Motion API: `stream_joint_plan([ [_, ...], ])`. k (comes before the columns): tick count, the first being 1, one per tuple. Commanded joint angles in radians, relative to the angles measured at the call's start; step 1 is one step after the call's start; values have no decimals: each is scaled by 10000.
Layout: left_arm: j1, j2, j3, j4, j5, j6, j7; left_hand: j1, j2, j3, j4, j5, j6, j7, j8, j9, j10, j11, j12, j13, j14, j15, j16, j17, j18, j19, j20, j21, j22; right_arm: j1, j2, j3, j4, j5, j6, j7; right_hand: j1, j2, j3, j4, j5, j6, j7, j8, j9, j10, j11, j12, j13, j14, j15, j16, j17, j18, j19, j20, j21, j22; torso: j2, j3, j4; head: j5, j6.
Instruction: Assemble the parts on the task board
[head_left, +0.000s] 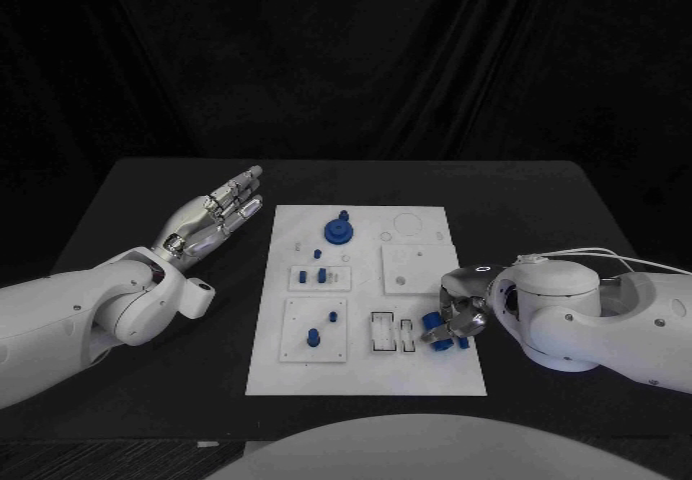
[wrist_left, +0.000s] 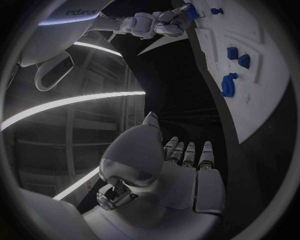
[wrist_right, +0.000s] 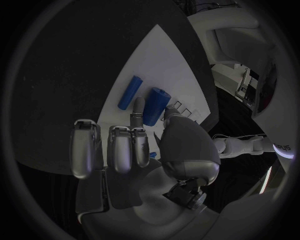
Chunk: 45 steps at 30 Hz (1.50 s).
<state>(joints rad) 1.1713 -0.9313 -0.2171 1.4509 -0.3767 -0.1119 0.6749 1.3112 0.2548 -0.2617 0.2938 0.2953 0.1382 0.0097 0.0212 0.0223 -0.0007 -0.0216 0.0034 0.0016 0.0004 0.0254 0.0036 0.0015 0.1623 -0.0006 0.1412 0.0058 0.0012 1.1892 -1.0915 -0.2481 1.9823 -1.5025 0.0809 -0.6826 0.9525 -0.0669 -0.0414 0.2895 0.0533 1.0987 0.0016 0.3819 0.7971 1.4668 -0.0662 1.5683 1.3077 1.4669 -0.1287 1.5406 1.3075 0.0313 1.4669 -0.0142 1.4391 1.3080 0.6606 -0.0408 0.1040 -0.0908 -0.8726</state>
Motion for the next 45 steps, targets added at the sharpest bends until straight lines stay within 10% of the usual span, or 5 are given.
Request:
stream_joint_plan([
  [1,-15,13,8,-1,-13,199,737,-62,10,-45,-5,-30,14,35,46,8,7,44,-34,-16,-4,100,-36,-15,151,6,49,-58,-12,-58,46,2,-40,-89,-97,-273,214,61,-18,-28,71,-16,41,-71,19,1040,77,25,2631,852,76,-62,1638,35,390,75,-44,2165,2,9,-9,1,0],
  [11,-34,41,8,-38,-13,353,763,-519,103,-304,-9,-846,-288,109,-17,-34,7,196,-34,-16,-4,166,-36,-15,169,6,175,-58,-12,-109,152,2,-199,-1,-191,-239,1372,286,-36,-241,687,-34,62,-349,127,1040,92,25,2631,831,115,-115,1506,54,358,111,-135,2140,2,3,-10,5,0],
  [24,-47,43,8,-53,-13,417,675,-446,157,-275,-28,-671,-267,235,-8,-29,7,388,-34,-16,-4,145,-36,-15,182,6,235,-58,-12,-116,164,2,-292,1051,-849,-36,3228,-57,1852,-1220,7916,-278,221,-1437,-595,1040,184,25,2631,817,218,-143,1421,59,349,185,-180,2133,-5,-1,-5,8,0],
  [38,-51,13,8,-37,-13,399,548,-280,192,-224,-32,-354,-143,377,21,-12,7,469,-34,-16,-4,182,-36,-15,184,6,371,-58,-12,29,-215,8,124,3791,-2259,425,2848,-292,3184,-1720,9012,-220,266,-1252,-342,1040,213,25,2631,826,250,-119,1459,48,379,230,-115,2153,-6,-16,3,92,0],
  [45,-51,20,8,-45,-13,434,494,-259,192,-218,-32,-312,-138,384,22,-12,7,470,-34,-16,-4,187,-36,-15,184,6,380,-58,-12,446,-235,8,245,6045,-2818,554,2366,-276,3379,-1724,8471,-273,241,-1210,-254,1040,191,25,2631,830,235,-108,1472,51,374,216,-118,2148,-9,-13,8,133,0],
])
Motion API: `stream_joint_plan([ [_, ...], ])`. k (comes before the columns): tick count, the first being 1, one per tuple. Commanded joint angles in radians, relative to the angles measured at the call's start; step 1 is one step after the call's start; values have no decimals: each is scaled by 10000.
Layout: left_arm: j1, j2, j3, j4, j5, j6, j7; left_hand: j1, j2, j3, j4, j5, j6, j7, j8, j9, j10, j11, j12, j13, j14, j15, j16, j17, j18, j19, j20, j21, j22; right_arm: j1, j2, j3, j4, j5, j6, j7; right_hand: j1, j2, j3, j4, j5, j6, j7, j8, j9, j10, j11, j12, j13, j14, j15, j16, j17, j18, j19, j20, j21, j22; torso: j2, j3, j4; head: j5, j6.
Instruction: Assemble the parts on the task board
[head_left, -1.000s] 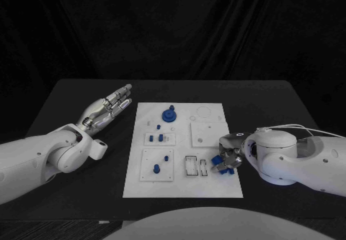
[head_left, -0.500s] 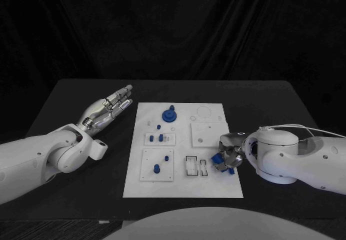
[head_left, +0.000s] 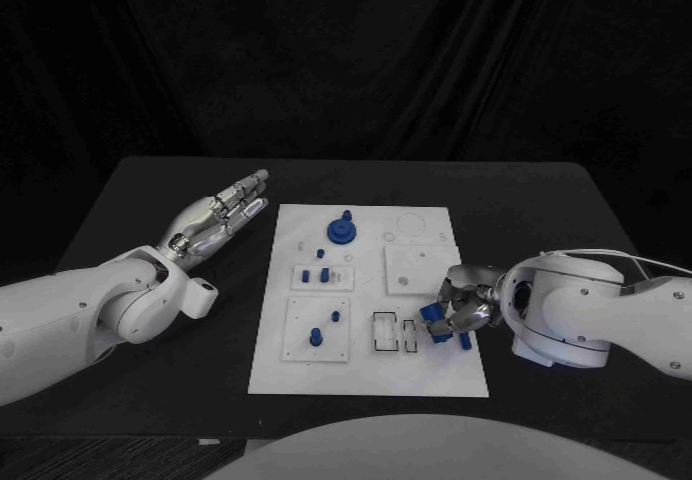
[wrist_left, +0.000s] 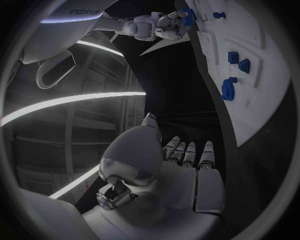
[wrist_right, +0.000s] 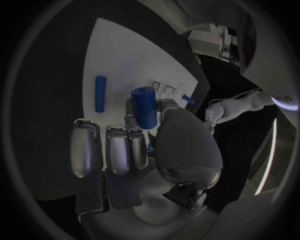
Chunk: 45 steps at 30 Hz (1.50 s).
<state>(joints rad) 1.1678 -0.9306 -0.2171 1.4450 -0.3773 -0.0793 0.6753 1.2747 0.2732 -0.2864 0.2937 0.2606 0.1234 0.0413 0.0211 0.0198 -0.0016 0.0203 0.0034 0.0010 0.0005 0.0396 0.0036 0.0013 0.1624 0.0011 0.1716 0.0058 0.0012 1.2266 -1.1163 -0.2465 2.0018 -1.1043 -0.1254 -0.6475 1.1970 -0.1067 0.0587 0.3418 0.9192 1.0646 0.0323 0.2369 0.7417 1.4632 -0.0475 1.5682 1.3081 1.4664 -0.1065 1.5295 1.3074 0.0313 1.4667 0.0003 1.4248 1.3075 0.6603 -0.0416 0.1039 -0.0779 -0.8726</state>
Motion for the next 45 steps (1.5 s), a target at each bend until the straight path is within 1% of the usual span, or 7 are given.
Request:
stream_joint_plan([
  [1,-16,16,8,13,-8,112,483,118,10,32,-31,54,23,74,26,15,16,52,-34,-10,-5,46,-36,-13,183,-11,81,-58,-12,98,36,-8,43,2305,-791,204,-167,134,2399,-2248,-344,42,-66,236,310,1076,5,26,2627,829,14,-6,1445,57,365,70,3,2145,-7,-10,20,-4,0],
  [5,-16,30,8,6,-8,146,446,128,13,36,-31,68,46,84,31,19,16,59,-34,-10,-5,43,-36,-13,183,-11,86,-58,-12,164,226,-9,-81,2934,-697,118,-559,105,2367,-2131,-559,-21,-54,211,314,1076,20,26,2627,805,28,-48,1334,92,295,82,-141,2095,16,0,15,32,0],
  [11,-16,61,8,-24,-8,174,386,260,23,73,-29,286,227,207,75,43,16,123,-34,-10,-5,64,-36,-13,183,-11,131,-58,-12,166,582,-11,-356,3283,-641,13,-866,178,2325,-2094,-1631,-184,-30,166,319,1076,44,26,2627,771,46,-119,1159,304,-125,102,-1030,1794,14,4,13,122,0],
  [12,-17,70,8,-30,-8,150,387,324,18,89,-30,427,261,230,81,45,16,135,-34,-10,-5,59,-36,-13,182,-11,144,-58,-12,157,645,-12,-412,3310,-572,-31,-1051,216,2251,-1985,-2070,-312,15,123,285,1076,82,26,2627,758,74,-146,1094,319,-163,122,-1122,1761,12,3,12,135,0],
  [17,-18,90,8,-45,-8,68,408,407,10,108,-30,571,304,253,87,48,16,152,-34,-10,-5,21,-36,-13,182,-11,132,-58,-12,102,842,-12,-556,3362,-331,-132,-1317,281,2110,-1806,-2801,-521,97,81,187,1076,160,26,2627,706,141,-256,834,399,-317,184,-1516,1624,19,5,11,201,0],
  [33,-22,108,8,-69,-8,154,352,439,14,117,-27,614,319,265,88,49,16,162,-34,-10,-5,53,-36,-13,185,-11,131,-58,-12,-59,1289,-12,-876,3385,230,-368,-1514,425,1819,-1621,-4180,-682,159,129,-1,1076,214,26,2627,750,184,-194,983,389,-232,226,-1540,1625,15,11,-11,267,0],
  [45,-28,109,8,-69,-8,289,253,460,23,125,-23,624,328,270,88,50,16,164,-34,-10,-5,107,-36,-13,185,-11,148,-58,-12,-120,1447,-12,-952,3154,312,-239,-2011,658,1206,-1037,-6145,-980,294,47,-373,1076,337,26,2627,722,288,-238,862,412,-257,320,-1717,1603,27,3,-12,322,0],
])
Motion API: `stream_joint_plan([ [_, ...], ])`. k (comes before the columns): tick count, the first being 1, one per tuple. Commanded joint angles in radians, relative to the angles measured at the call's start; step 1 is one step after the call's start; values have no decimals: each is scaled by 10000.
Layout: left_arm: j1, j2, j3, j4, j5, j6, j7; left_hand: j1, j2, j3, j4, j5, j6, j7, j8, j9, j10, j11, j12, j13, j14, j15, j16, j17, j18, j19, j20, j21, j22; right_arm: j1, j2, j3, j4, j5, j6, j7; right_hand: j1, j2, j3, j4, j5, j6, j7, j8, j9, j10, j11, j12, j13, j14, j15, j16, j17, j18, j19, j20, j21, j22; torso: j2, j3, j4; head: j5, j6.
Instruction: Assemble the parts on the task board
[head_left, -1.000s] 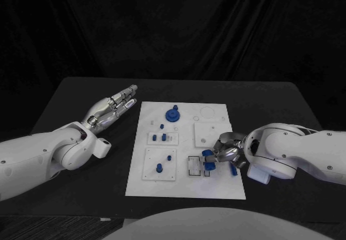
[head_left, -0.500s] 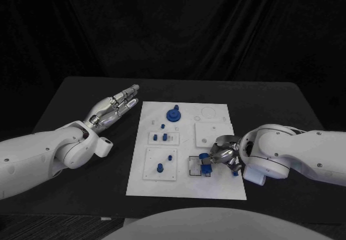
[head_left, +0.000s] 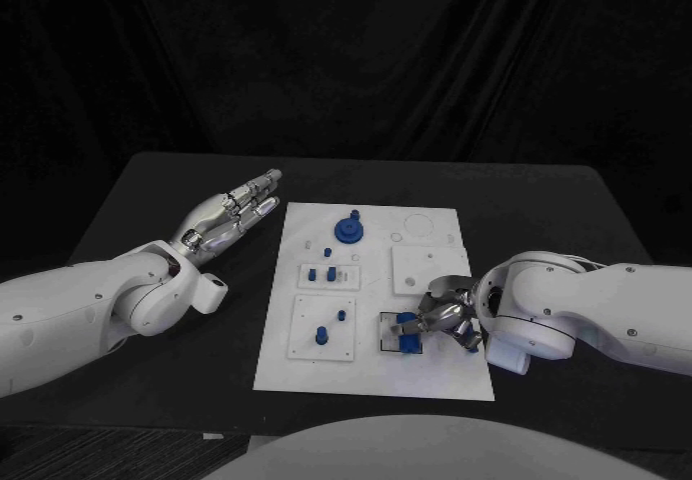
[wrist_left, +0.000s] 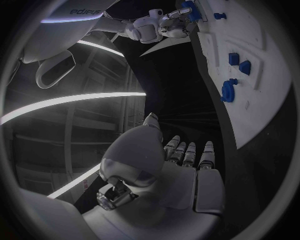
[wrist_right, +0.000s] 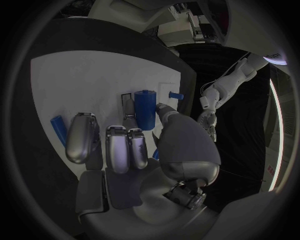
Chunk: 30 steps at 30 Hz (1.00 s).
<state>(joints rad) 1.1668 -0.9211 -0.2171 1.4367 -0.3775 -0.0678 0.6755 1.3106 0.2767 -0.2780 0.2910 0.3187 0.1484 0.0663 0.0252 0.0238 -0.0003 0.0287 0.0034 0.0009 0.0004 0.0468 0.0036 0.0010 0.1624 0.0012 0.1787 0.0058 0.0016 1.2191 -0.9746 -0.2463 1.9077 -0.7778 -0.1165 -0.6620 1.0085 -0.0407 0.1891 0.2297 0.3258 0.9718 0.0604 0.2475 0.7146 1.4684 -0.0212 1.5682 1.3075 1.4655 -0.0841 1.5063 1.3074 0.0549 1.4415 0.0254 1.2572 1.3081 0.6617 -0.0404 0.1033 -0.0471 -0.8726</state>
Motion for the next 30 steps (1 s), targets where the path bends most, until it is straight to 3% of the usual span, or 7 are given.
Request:
stream_joint_plan([
  [1,-18,13,8,16,-5,187,238,101,-13,41,3,43,79,21,47,10,3,80,-34,-9,-4,35,-36,-10,184,-12,77,-58,-16,-46,40,-14,-13,-117,211,-69,-167,28,-150,147,-313,-51,16,-53,-136,1024,79,26,2633,729,69,-11,850,179,-7,76,-54,1596,16,-8,-8,13,0],
  [10,-20,33,8,6,-5,269,156,155,1,59,0,79,107,29,50,11,3,73,-34,-9,-4,158,-36,-10,180,-12,146,-58,-16,-47,74,-14,-31,-153,46,69,-332,149,-308,403,-444,-56,23,-29,-235,1024,87,26,2633,705,80,-59,731,201,-46,90,-167,1572,4,-4,-3,48,0],
  [19,-22,57,8,-15,-5,384,76,374,-86,104,-50,335,154,47,52,15,3,84,-34,-9,-4,277,-36,-10,174,-12,282,-58,-16,-47,119,-14,-41,-258,216,100,-298,97,-600,493,-1061,-132,43,8,-374,1024,106,26,2633,691,94,-93,660,221,-86,106,-296,1548,-10,-5,13,53,0],
  [25,-23,90,8,-41,-5,446,56,443,-114,121,-54,441,178,53,54,18,3,85,-34,-9,-4,312,-36,-10,174,-12,304,-58,-16,-47,139,-14,-28,-325,339,108,-261,44,-923,532,-1803,-177,57,83,-478,1024,120,26,2633,690,107,-101,641,227,-90,120,-357,1547,-18,-6,9,64,0],
  [30,-27,104,8,-55,-5,462,73,482,-139,126,-56,485,194,44,57,20,3,66,-34,-9,-4,354,-36,-10,173,-12,320,-58,-16,-47,135,-14,-12,-338,400,138,-217,-5,-1057,516,-2065,-204,62,111,-517,1024,125,26,2633,685,112,-111,617,233,-97,125,-396,1543,-15,-4,12,52,0],
])
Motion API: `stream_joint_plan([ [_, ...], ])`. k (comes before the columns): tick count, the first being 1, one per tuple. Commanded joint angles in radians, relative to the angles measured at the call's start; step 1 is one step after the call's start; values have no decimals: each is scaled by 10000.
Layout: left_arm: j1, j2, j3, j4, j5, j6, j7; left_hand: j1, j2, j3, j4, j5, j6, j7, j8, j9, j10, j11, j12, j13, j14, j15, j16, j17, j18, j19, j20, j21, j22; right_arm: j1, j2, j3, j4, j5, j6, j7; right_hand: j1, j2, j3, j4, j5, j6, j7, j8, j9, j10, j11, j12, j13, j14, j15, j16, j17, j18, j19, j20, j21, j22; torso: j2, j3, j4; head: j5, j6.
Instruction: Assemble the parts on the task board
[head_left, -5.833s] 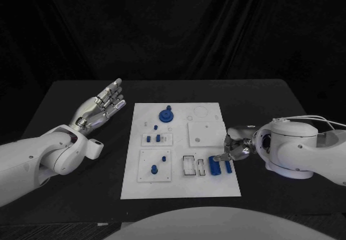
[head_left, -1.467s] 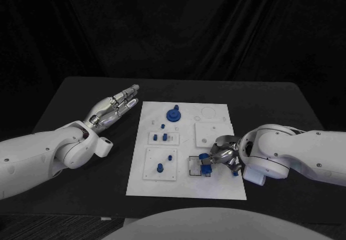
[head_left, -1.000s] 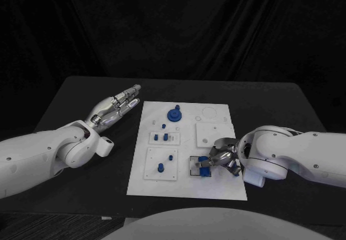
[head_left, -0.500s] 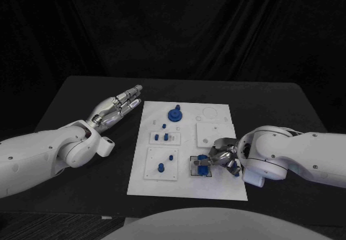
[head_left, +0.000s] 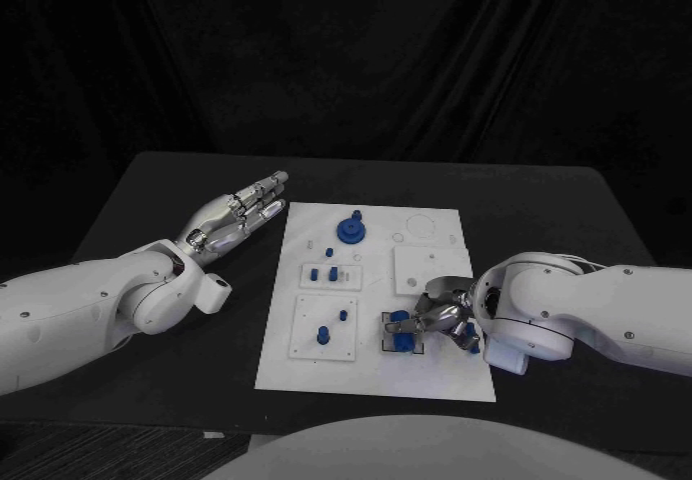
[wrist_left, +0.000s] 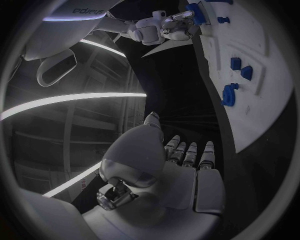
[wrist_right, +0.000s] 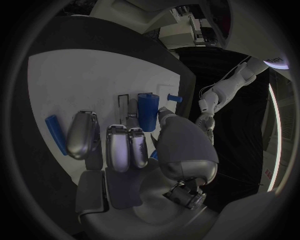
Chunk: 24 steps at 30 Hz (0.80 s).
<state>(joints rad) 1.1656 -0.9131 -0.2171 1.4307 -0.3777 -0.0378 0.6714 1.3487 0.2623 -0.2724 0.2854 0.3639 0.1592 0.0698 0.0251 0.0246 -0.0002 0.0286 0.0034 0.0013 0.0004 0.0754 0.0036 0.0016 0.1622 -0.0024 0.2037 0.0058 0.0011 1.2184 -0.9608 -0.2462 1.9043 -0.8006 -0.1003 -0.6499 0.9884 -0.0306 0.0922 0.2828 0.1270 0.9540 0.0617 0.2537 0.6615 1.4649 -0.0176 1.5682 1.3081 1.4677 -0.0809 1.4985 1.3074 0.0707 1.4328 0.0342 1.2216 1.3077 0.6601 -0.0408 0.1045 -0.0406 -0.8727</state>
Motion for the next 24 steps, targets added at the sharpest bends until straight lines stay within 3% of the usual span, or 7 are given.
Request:
stream_joint_plan([
  [1,-18,26,8,0,-4,166,115,116,-5,73,3,44,99,1,60,14,2,56,-34,-13,-4,95,-36,-16,175,24,81,-58,-11,-40,-2,-15,22,-112,240,23,7,-117,-120,-22,-150,-32,51,59,4,1059,90,26,2627,664,80,-32,620,75,-10,38,-45,1546,4,3,-4,-13,1],
  [5,-29,30,8,-9,-4,170,116,123,-7,75,6,50,94,-3,59,13,2,51,-34,-13,-4,114,-36,-16,175,24,89,-58,-11,-40,3,-15,9,-115,203,44,-293,-73,-478,82,-720,-35,49,146,-60,1059,89,26,2627,670,81,-23,639,73,9,40,-51,1559,1,4,-12,-2,1],
  [7,-35,30,8,-7,-4,169,118,123,-7,75,6,50,94,-3,59,13,2,51,-34,-13,-4,114,-36,-16,175,24,89,-58,-11,-40,0,-15,4,-116,170,50,-613,13,-764,86,-514,-17,38,201,-78,1059,77,26,2627,678,73,-10,670,66,34,32,-21,1575,3,3,-11,0,1],
  [8,-39,30,8,-6,-4,169,119,135,-2,83,17,52,98,-17,59,13,2,31,-34,-13,-4,158,-36,-16,174,24,108,-58,-11,-40,-5,-15,1,-116,140,58,-852,179,-1157,93,-305,-9,28,276,-102,1059,58,26,2627,679,65,-5,680,68,42,18,-36,1580,4,5,-9,4,1],
  [10,-45,29,8,-8,-4,171,113,135,-2,83,17,52,98,-17,59,13,2,31,-34,-13,-4,158,-36,-16,174,24,108,-58,-11,-40,-12,-15,-5,-117,96,67,-1029,324,-1404,93,-327,6,15,334,-110,1059,62,26,2627,680,56,-3,684,66,46,17,-44,1584,5,6,-13,15,1],
  [17,-63,22,8,-11,-4,191,80,143,0,87,20,59,91,-27,57,11,2,21,-34,-13,-4,183,-36,-16,173,24,119,-58,-11,-41,-38,-15,-21,-117,-17,96,-1305,662,-1830,98,-254,-11,10,415,-137,1059,56,26,2627,672,52,-18,643,73,40,12,-91,1580,5,4,-14,17,1],
  [24,-87,18,8,-11,-4,202,61,159,10,99,21,79,102,-30,58,13,2,16,-34,-13,-4,232,-36,-16,172,24,143,-58,-11,-41,-92,-15,-7,-117,-100,209,-1558,1139,-2254,109,46,-40,9,495,-175,1059,56,26,2627,670,53,-23,633,81,28,13,-147,1573,4,7,-14,42,1],
])
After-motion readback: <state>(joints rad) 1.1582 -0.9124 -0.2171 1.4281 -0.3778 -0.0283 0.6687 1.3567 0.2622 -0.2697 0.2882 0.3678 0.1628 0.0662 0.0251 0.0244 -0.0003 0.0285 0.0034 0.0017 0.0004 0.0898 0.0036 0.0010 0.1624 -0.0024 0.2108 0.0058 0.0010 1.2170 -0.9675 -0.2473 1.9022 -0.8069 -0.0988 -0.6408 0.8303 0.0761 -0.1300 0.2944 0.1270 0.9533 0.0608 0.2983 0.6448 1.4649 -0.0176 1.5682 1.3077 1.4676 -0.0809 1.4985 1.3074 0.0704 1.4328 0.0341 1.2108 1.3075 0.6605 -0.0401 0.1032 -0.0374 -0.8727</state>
